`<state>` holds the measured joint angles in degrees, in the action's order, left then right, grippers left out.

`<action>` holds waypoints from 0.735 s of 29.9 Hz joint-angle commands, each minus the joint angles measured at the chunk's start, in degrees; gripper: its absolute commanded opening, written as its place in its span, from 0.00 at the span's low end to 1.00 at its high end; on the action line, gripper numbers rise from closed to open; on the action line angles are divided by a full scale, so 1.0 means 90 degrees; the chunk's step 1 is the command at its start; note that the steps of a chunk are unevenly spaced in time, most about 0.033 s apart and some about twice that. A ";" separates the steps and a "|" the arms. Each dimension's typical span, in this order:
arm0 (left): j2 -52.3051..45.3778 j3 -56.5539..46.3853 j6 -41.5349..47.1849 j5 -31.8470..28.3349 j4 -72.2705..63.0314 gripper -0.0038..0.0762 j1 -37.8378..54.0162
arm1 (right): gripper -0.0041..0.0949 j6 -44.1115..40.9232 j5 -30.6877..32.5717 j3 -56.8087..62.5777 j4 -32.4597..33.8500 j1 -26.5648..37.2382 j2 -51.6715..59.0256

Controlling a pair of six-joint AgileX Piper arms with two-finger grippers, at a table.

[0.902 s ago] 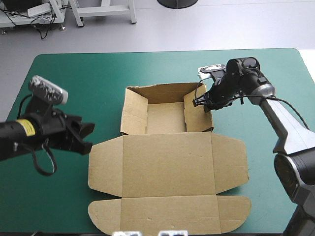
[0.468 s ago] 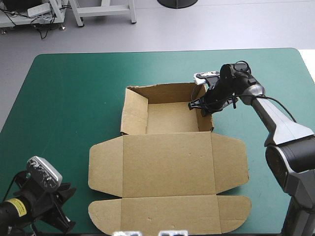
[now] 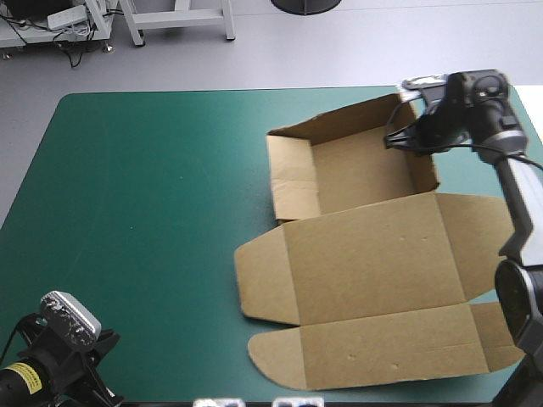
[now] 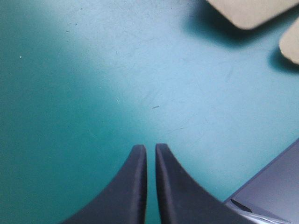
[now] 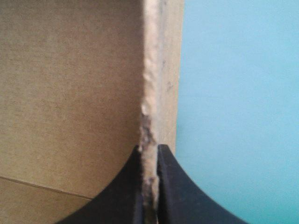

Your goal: Fold the box

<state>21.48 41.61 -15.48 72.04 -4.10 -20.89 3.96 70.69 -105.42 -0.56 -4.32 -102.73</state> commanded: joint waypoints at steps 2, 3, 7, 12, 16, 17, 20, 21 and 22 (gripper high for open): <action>0.0069 0.0158 0.0044 0.0201 -0.0031 0.10 -0.0040 | 0.03 0.0205 0.0153 -0.0258 0.0316 0.1273 0.0711; 0.0069 0.0158 0.0044 0.0201 -0.0031 0.10 -0.0040 | 0.03 0.0205 0.0153 -0.0212 0.0304 0.1606 0.0728; 0.0069 0.0158 0.0044 0.0201 -0.0031 0.10 -0.0040 | 0.03 0.0376 -0.0158 0.0189 0.0062 0.2691 0.0681; 0.0069 0.0158 0.0044 0.0175 -0.0031 0.10 -0.0040 | 0.03 0.0716 -0.0847 0.0848 0.0396 0.3234 0.0499; 0.0080 0.0158 0.0044 0.0150 -0.0031 0.10 -0.0040 | 0.09 0.1193 -0.1221 0.1042 0.0684 0.3246 0.0249; 0.0081 0.0158 0.0044 0.0150 -0.0031 0.10 -0.0040 | 0.12 0.1441 -0.1221 0.1042 0.0684 0.3246 0.0193; 0.0081 0.0158 0.0044 0.0162 -0.0031 0.10 -0.0040 | 0.25 0.1913 -0.1208 0.1042 0.0778 0.3246 -0.0023; 0.0081 0.0158 0.0044 0.0162 -0.0031 0.10 -0.0040 | 0.30 0.1913 -0.1208 0.1042 0.0826 0.3246 -0.0084; 0.0081 0.0158 0.0044 0.0175 -0.0031 0.10 -0.0040 | 0.35 0.1922 -0.1208 0.1042 0.0900 0.3246 -0.0147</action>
<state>21.48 41.61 -15.48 72.04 -4.10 -20.89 18.82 61.26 -94.93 5.12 24.51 -105.59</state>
